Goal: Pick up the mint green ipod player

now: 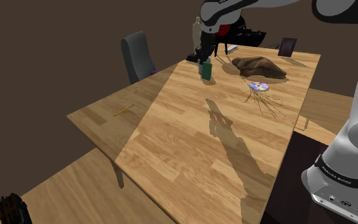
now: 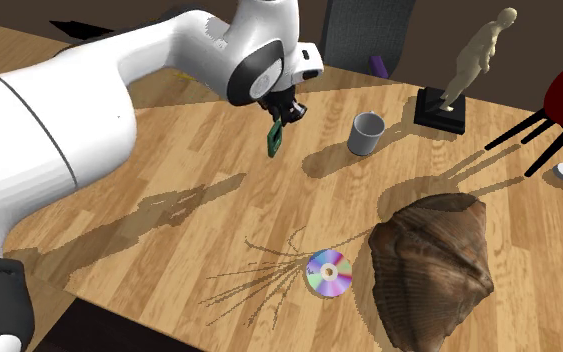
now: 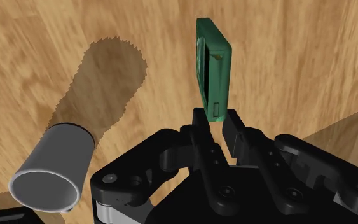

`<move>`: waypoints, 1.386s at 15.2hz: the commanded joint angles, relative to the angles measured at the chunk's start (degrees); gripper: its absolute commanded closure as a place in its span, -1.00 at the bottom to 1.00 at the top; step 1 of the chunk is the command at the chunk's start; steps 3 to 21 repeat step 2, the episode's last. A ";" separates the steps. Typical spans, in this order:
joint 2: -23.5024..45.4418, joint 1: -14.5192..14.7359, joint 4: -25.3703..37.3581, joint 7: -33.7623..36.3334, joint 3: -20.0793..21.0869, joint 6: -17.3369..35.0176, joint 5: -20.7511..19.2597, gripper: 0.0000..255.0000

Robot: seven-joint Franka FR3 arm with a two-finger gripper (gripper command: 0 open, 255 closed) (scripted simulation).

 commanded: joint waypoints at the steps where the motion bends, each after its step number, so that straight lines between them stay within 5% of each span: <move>1: -0.24 -0.04 0.53 0.02 -0.04 -0.79 -0.05 1.00; 21: -0.23 -0.04 0.53 0.02 -0.04 -0.79 -0.05 1.00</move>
